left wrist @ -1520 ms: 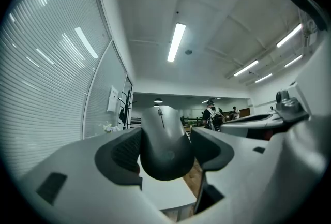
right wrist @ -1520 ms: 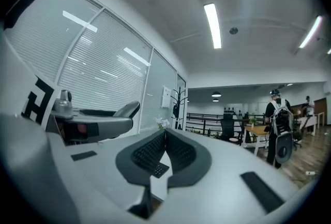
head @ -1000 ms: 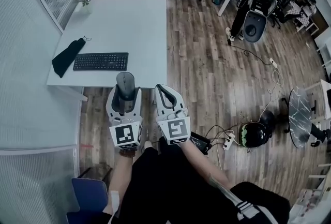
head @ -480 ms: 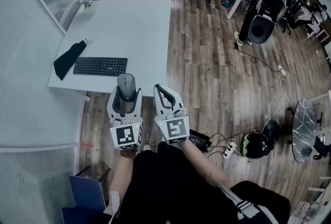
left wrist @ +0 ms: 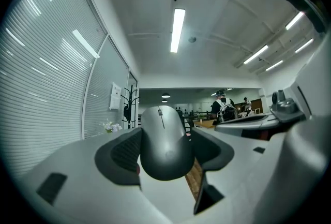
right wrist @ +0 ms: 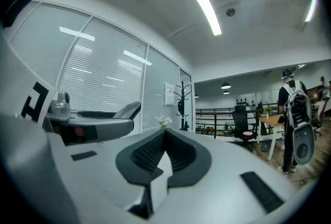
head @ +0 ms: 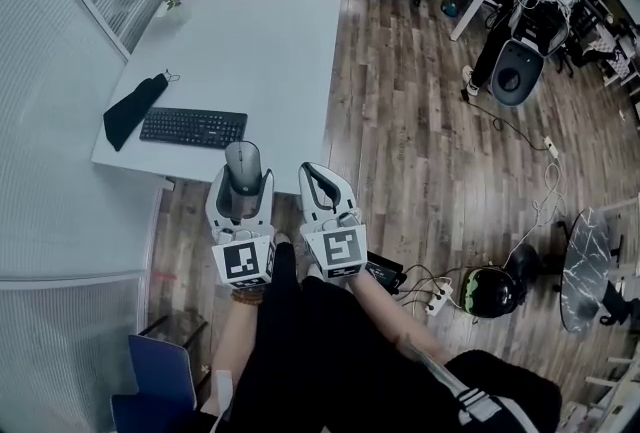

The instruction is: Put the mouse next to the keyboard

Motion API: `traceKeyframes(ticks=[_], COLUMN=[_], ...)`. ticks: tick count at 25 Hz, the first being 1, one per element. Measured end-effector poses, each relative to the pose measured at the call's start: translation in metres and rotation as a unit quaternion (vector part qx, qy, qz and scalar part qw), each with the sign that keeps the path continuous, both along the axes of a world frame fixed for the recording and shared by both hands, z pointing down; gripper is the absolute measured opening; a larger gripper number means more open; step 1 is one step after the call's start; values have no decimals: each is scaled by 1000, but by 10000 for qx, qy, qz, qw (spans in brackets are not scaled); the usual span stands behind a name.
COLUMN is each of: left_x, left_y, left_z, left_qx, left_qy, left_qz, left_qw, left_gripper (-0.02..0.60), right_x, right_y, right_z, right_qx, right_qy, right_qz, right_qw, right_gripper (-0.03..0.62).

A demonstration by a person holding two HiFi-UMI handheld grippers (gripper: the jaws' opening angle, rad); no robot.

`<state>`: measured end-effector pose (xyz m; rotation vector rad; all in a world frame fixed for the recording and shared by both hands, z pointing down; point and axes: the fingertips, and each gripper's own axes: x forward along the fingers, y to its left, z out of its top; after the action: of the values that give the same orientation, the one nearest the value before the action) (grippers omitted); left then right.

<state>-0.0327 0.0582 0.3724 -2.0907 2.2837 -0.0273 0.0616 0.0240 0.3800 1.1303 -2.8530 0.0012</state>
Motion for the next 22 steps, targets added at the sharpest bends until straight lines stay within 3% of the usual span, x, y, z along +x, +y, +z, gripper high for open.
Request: traceKeyframes(ticks=[9, 22], left_x=[-20, -85], left_y=[-56, -120], left_z=[6, -3], left_qx=[37, 239], left_qy=[148, 232], left_qz=[285, 529], left_qw=[9995, 9980], left_gripper=[304, 304], right_x=[-19, -84], right_y=[-48, -107], right_z=[-1, -10], right_qx=[144, 310], right_qy=[160, 245], right_qz=[257, 470], right_qw=[9994, 9981], right_gripper=[-2, -2])
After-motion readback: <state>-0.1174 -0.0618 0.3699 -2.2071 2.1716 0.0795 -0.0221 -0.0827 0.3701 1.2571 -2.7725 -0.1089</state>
